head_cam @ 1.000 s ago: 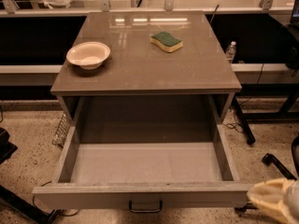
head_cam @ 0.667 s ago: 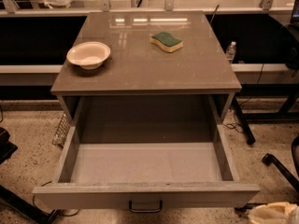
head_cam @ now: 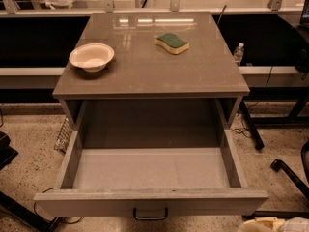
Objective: Close top drawer
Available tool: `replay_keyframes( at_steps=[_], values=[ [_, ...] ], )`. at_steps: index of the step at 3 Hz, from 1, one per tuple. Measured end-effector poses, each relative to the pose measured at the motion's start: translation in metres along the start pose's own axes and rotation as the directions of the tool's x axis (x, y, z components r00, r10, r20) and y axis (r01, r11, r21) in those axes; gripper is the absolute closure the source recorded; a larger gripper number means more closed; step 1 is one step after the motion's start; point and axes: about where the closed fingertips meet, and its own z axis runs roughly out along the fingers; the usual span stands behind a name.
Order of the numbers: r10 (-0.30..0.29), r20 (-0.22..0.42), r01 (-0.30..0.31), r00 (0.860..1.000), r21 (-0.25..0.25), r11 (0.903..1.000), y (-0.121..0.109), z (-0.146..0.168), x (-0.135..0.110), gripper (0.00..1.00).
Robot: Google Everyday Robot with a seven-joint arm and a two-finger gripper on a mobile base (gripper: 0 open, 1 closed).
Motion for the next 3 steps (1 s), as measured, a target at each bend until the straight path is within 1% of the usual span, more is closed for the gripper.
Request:
replay_keyframes(
  at_steps=[1,2,3],
  values=[
    [-0.002,0.019,0.002,1.0,-0.018,0.9998,-0.006,0.016,0.002,1.0],
    [-0.046,0.059,0.048,0.997,-0.033,0.9983,-0.031,0.039,-0.004,1.0],
    [-0.083,0.108,0.088,0.991,-0.042,0.9952,-0.062,0.058,-0.013,1.0]
  ],
)
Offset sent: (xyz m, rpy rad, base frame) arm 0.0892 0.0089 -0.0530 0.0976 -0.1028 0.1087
